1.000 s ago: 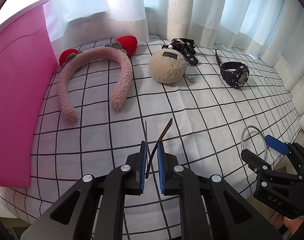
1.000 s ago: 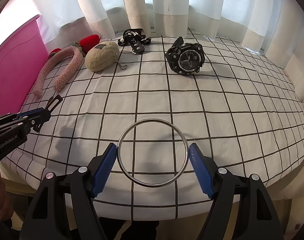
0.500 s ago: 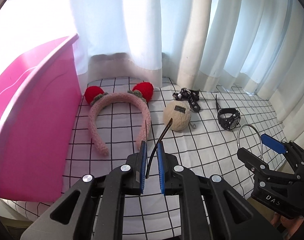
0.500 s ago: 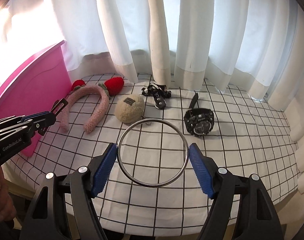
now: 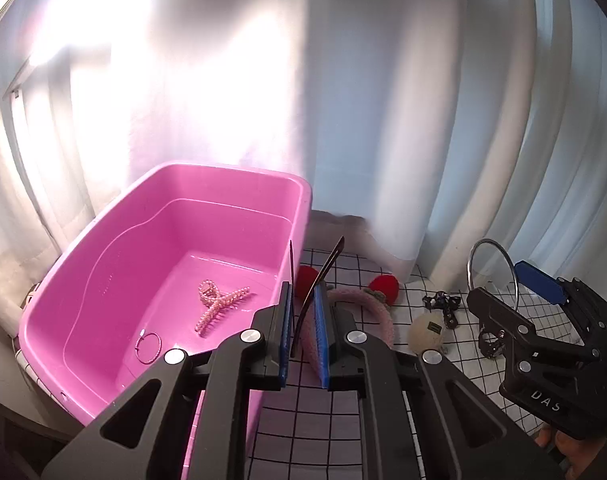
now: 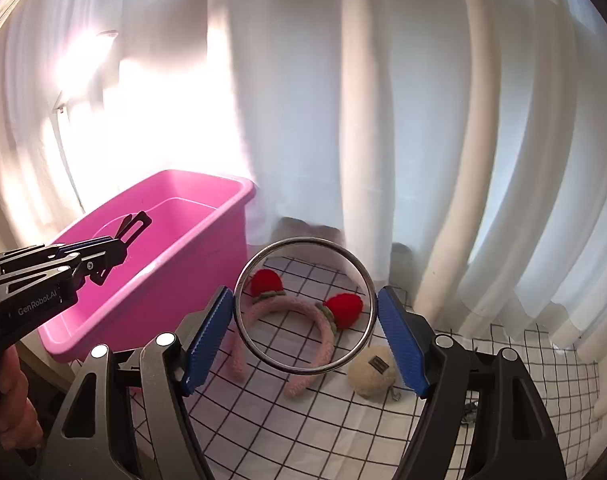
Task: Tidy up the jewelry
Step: 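Lift and carry the hair pins and silver ring over the pink basin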
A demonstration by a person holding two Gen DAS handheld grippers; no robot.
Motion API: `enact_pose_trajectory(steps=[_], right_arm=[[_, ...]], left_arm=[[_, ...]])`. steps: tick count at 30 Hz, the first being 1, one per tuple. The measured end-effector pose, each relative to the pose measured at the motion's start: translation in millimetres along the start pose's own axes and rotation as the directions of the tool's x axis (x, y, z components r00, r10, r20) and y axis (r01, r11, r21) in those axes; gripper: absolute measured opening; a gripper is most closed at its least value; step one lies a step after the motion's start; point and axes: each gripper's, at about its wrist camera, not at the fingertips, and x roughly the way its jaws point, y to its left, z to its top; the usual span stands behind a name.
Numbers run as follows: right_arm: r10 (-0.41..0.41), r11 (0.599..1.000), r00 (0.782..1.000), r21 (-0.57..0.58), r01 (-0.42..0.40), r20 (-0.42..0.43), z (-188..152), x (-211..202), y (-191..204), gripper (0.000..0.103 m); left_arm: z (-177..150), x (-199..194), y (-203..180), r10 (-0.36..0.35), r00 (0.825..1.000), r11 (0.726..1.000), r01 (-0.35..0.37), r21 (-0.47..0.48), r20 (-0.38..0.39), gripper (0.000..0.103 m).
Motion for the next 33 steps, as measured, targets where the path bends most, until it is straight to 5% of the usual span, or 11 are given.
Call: enact_pose_trajectory(steps=[15,33], right_arm=[[0.237,0.951,0.971,-0.202,-0.236,-0.022,72.3,71.4,136.1,0.071],[0.18,0.949,0.96,-0.219,-0.228,-0.216,63.4,146.2,163.0,0.071]], left_arm=[[7.7,10.7,133.7,0.221,0.974,0.957,-0.227,-0.18,-0.054,0.011],[-4.2,55.5,167.3,0.235,0.951,0.936,-0.277,-0.218,-0.199,0.012]])
